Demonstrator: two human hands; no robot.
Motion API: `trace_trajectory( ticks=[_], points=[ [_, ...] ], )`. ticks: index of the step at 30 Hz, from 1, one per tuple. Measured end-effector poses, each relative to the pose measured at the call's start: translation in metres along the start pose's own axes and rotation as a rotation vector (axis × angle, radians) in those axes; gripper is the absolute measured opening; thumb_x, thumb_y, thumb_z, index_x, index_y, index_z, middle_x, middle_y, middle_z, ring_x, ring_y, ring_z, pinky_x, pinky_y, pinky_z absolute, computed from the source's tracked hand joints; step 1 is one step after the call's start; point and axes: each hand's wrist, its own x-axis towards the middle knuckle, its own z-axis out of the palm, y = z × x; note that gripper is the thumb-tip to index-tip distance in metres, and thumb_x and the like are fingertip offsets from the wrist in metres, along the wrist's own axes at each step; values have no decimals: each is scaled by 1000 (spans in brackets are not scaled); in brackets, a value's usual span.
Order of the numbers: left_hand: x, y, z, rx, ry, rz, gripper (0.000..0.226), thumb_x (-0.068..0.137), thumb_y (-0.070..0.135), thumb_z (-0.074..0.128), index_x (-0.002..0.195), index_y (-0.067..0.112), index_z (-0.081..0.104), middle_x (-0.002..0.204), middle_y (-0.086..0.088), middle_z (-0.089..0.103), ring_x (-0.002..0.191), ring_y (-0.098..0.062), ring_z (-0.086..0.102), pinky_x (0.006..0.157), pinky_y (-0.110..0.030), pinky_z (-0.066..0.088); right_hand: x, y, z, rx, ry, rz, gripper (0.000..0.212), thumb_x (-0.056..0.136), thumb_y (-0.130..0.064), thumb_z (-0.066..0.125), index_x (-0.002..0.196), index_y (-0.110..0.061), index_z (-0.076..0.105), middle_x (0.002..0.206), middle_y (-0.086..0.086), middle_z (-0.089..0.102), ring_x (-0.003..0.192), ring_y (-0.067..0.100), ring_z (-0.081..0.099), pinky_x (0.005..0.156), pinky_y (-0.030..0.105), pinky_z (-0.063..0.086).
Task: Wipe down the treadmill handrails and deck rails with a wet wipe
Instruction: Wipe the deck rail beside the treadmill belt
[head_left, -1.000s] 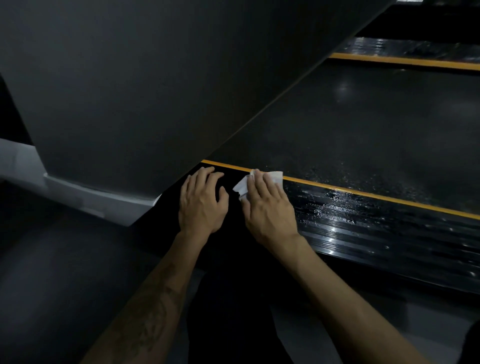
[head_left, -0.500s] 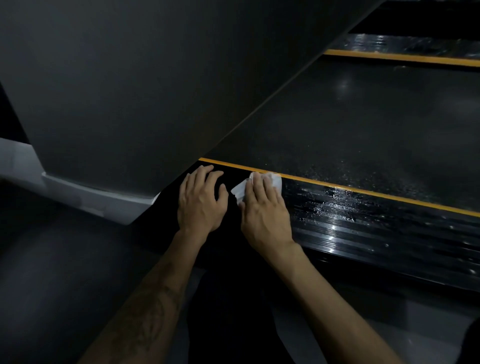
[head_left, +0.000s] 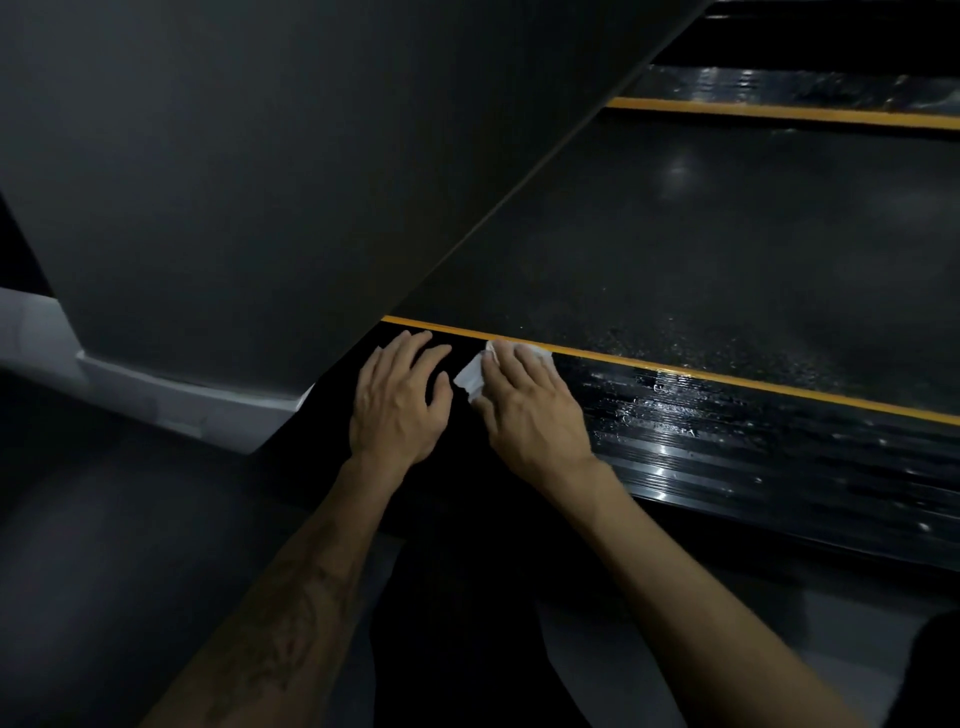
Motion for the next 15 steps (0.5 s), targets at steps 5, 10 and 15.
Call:
trace_trajectory(
  ticks=[5,10,15],
  points=[
    [2,0,1,0,-32,15,40,102,30,53,140,20,63,151,-4,55,146,-23,42,123,-45,26,-18,0,6,-3,22,156,65,110,-41,17,163,-5,7,172,14,1,159,28,-4,130,41,3],
    [6,11,2,-23,-53,-68,37,104,25,54,139,17,63,154,-7,52,150,-25,37,125,-46,22,-12,6,2,1,6,20,63,110,-42,23,164,-11,14,172,8,8,159,24,2,129,39,5],
    [2,20,7,-67,-63,-150,41,105,26,48,145,19,57,162,-2,41,156,-19,22,129,-44,9,-18,12,2,0,35,123,64,110,-42,22,164,-9,11,172,9,4,159,24,0,129,37,2]
  ],
)
